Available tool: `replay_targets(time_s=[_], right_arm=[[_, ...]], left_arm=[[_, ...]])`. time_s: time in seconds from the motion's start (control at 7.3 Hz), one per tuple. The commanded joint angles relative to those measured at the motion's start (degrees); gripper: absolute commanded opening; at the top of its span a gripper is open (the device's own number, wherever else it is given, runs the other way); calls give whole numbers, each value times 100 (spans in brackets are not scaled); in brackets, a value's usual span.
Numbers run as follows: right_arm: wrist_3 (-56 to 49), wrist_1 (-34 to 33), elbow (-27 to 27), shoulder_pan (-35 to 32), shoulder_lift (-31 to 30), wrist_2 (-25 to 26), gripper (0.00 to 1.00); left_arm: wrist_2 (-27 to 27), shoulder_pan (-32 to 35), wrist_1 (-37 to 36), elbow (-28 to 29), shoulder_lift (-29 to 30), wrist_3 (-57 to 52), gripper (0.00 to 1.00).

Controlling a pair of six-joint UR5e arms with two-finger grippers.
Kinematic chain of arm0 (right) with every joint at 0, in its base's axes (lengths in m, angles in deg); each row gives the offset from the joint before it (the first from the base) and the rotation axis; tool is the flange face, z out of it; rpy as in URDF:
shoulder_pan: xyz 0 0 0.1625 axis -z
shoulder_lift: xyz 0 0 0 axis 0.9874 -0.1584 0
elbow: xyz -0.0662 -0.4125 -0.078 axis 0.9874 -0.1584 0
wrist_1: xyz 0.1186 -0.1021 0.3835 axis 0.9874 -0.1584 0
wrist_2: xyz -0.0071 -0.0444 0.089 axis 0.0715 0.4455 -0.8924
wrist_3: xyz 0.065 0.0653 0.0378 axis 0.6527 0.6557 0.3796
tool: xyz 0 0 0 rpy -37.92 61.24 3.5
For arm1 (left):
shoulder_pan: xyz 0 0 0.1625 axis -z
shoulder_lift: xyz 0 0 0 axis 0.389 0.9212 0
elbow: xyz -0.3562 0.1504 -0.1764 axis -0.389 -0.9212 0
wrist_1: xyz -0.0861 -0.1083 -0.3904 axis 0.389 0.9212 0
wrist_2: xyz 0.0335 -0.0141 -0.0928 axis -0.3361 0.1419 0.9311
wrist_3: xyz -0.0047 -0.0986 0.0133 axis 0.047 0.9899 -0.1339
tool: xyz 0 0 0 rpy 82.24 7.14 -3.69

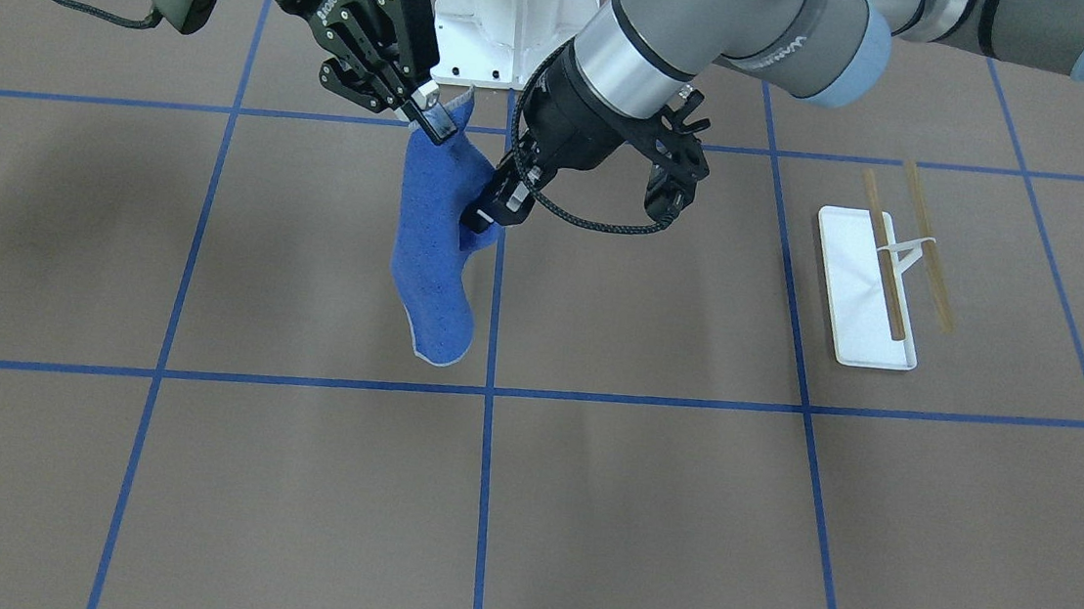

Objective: Hang towel on rack

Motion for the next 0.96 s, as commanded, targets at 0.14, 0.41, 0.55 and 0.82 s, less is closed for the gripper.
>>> replay_targets(time_s=[0.14, 0.41, 0.55, 0.82], right_arm=[[-828, -16, 287, 23, -620, -367, 100], [-1578, -42, 271, -318, -930, -721, 100], [-2374, -68, 167, -451, -1096, -721, 100], [-3152, -60, -315, -898, -1107, -982, 100]], left_arm=[[80, 366, 0, -128, -72, -353, 0], [571, 682, -70, -392, -291, -847, 0], [565, 701, -70, -663, -562, -1117, 0], [512, 867, -96, -1085, -968, -1583, 0]])
